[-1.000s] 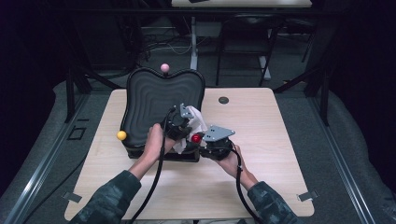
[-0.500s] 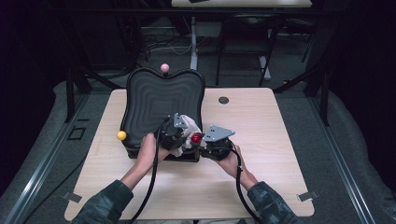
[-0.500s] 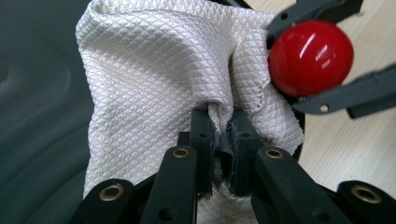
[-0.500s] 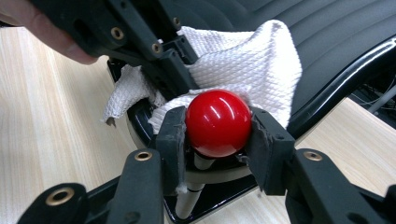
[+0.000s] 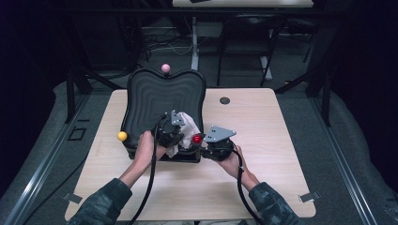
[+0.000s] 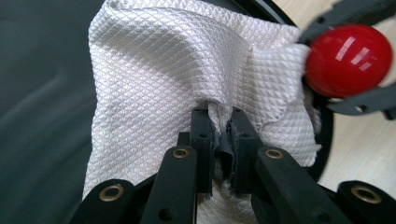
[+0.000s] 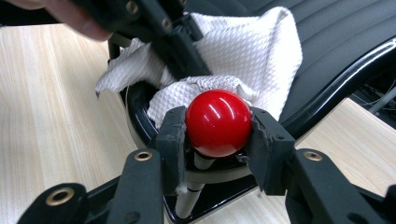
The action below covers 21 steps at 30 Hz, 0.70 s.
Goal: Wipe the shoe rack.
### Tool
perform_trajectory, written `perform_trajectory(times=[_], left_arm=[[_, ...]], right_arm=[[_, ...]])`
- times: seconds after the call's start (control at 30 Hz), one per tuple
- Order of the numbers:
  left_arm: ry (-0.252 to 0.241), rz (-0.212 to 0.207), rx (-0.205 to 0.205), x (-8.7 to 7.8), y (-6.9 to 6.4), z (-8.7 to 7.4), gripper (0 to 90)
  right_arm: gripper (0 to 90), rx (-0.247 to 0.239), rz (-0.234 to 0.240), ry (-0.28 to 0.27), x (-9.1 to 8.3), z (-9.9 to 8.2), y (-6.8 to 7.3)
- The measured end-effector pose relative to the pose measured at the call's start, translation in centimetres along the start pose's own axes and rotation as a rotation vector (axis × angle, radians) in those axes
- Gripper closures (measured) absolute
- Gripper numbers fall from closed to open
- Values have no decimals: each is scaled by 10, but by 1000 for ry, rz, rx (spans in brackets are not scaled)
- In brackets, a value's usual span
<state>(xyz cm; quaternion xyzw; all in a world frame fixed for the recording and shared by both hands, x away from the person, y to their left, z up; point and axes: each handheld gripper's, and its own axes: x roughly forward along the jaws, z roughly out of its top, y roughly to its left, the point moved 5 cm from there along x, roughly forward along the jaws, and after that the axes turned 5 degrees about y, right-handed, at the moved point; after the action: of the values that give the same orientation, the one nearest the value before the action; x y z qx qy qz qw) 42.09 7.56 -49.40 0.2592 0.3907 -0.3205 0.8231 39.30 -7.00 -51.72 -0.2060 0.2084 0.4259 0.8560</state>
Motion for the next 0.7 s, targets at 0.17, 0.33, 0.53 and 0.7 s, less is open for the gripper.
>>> perform_trajectory(times=[0.17,0.33,0.53,0.7], left_arm=[[-15,21,-5,-4,8,8,828],[-30,41,-8,-7,15,17,828],[-47,68,-18,-11,24,29,827],[-70,90,-30,-15,34,41,827]], right_arm=[[601,0,-1,-2,0,0,0],[600,-2,-4,-4,0,0,0],[600,-2,-5,0,0,-1,0],[600,-2,-6,1,0,-1,0]])
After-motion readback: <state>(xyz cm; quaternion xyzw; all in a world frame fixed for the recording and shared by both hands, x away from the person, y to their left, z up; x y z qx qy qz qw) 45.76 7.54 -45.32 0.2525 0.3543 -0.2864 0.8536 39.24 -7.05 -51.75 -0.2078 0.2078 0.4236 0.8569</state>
